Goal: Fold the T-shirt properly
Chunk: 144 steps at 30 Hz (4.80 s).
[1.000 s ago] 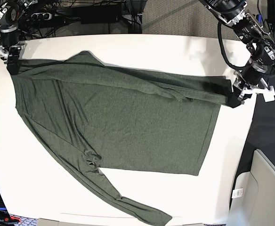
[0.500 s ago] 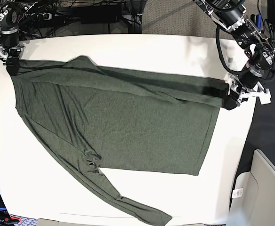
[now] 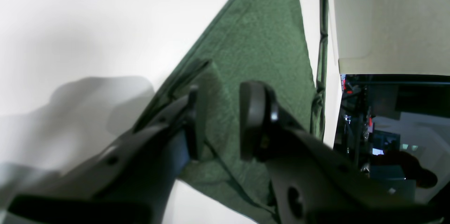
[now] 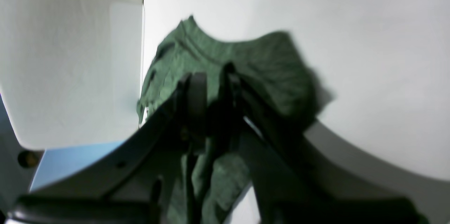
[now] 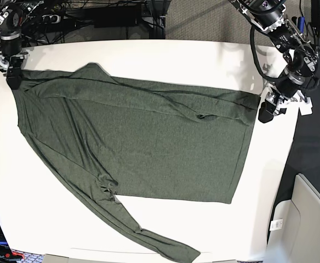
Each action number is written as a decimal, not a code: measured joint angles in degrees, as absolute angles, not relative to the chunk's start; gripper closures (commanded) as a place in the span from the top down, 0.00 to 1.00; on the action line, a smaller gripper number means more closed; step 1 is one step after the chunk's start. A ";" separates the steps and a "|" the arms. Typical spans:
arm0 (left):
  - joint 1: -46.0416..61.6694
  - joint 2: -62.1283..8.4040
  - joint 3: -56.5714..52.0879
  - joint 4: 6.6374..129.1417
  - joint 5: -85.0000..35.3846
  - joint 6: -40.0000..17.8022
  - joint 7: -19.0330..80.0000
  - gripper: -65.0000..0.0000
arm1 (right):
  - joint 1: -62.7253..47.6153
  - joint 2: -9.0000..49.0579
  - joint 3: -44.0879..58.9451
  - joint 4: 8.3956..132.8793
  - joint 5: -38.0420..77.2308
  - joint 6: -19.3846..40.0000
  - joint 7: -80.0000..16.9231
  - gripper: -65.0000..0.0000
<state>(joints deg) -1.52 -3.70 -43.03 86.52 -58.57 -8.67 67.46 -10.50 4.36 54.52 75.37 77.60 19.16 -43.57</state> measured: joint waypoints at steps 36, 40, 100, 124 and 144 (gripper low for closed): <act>13.13 -4.93 -43.20 102.50 -63.79 -9.06 69.21 0.25 | -28.10 2.98 53.30 95.53 80.01 19.25 -45.98 0.17; 12.69 -4.97 -43.18 106.00 -64.62 -9.17 69.17 0.25 | -27.35 4.12 53.74 100.66 77.49 19.49 -46.22 0.17; 7.22 -1.45 -37.80 86.59 -57.63 -9.61 69.58 0.26 | -16.71 4.71 44.53 109.01 53.17 19.59 -55.07 0.17; 2.98 -1.80 -38.48 84.05 -55.92 -9.26 68.97 0.26 | -20.14 3.16 46.70 109.01 57.01 19.53 -54.92 0.17; 4.36 -1.17 -34.87 89.89 -55.20 -8.62 70.43 0.00 | -19.66 2.02 46.59 107.70 56.93 19.53 -55.05 0.17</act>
